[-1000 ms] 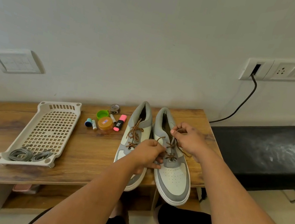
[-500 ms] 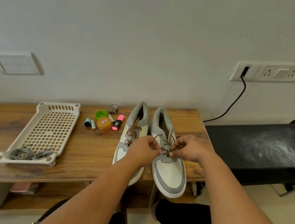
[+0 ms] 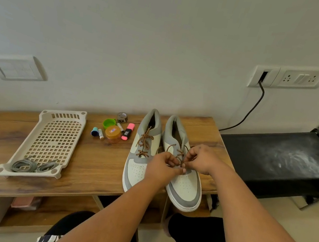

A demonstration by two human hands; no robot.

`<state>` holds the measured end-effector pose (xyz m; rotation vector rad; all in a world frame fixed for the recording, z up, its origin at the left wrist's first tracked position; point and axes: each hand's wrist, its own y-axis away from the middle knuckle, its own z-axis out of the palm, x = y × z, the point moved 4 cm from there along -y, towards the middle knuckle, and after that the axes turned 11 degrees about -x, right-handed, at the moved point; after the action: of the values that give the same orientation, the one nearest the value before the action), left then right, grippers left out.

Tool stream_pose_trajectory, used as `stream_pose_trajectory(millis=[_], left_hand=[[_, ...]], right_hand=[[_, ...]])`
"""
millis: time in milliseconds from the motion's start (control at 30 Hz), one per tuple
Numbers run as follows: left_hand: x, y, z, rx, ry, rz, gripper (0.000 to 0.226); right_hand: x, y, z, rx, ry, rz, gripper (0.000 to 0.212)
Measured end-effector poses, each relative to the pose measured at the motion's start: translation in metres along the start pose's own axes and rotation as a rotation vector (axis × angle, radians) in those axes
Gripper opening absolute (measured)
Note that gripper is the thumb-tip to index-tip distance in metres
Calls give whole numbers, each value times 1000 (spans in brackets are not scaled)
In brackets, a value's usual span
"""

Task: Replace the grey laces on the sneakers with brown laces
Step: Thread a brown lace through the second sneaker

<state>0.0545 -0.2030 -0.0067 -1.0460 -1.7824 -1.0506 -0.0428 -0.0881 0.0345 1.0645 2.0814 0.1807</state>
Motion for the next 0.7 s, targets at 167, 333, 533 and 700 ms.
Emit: stream_pose_trajectory(millis=[167, 333, 533, 700], left_hand=[[-2, 0, 1, -2, -77, -8, 36], [-5, -3, -2, -35, -1, -63, 37], [-6, -4, -2, -39, -19, -44, 36], [-6, -3, -2, -32, -9, -44, 36]], right_hand=[[4, 4, -1, -111, 168, 48, 6], [29, 17, -22, -48, 151, 151, 13], [4, 13, -9, -1, 23, -13, 19], [6, 7, -9, -37, 155, 71, 11]])
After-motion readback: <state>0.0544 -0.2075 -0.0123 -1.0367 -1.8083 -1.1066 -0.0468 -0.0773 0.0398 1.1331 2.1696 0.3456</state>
